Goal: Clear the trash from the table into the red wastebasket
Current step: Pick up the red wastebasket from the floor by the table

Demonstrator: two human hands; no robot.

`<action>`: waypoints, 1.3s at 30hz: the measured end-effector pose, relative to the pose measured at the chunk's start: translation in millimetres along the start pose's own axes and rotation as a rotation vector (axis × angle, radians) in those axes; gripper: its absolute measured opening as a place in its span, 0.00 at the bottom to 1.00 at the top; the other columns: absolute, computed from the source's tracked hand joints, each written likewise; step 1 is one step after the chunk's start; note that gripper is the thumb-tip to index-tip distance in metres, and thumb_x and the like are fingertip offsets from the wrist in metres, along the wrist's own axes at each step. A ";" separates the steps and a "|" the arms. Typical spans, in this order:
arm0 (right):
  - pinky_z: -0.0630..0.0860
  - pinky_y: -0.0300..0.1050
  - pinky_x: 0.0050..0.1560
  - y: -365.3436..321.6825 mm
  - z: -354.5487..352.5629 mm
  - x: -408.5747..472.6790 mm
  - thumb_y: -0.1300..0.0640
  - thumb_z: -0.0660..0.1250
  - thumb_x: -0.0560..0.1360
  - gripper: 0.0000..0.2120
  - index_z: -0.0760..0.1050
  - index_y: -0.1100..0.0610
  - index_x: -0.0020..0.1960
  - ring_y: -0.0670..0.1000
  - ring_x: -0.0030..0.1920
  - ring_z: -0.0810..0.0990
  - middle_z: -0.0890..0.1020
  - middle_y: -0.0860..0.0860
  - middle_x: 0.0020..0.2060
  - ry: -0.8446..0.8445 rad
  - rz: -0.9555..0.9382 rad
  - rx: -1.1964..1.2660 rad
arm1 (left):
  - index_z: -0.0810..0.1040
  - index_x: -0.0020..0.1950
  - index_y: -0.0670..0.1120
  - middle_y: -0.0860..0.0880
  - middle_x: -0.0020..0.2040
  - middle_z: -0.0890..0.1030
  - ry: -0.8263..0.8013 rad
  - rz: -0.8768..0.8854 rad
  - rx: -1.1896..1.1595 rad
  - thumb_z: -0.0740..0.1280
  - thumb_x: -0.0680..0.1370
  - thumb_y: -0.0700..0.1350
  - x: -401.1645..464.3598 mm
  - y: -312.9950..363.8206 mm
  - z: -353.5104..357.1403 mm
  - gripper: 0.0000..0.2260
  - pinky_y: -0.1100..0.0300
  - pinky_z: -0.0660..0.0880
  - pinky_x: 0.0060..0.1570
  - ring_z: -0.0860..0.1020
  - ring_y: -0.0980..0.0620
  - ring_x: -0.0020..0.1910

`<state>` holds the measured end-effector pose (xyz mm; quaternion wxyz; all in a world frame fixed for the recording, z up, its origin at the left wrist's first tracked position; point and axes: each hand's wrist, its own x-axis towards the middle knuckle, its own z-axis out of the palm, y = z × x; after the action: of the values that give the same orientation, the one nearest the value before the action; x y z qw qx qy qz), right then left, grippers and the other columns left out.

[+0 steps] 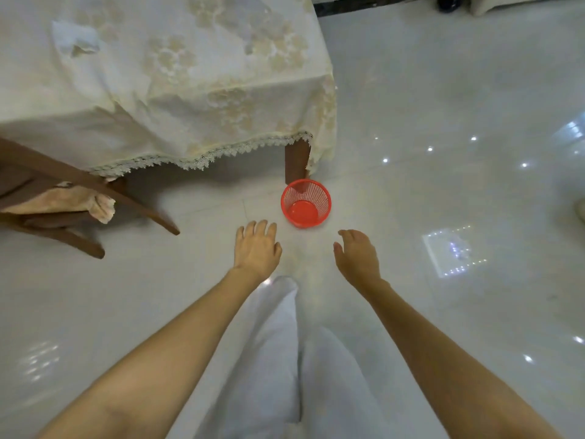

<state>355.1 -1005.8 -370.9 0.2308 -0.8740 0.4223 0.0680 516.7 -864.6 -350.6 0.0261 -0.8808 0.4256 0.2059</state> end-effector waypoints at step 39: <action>0.81 0.46 0.53 182.1 382.4 386.7 0.50 0.61 0.75 0.23 0.68 0.52 0.70 0.49 0.57 0.81 0.79 0.51 0.62 -0.007 0.241 1.177 | 0.75 0.62 0.48 0.47 0.53 0.82 0.144 -0.443 -1.739 0.61 0.73 0.29 438.6 -53.4 375.4 0.21 0.56 0.82 0.43 0.82 0.47 0.50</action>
<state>489.4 -1200.7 -893.3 0.6680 -0.5449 0.4845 -0.1487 672.0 -1071.8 -869.4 -0.6373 -0.6621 -0.0593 0.3898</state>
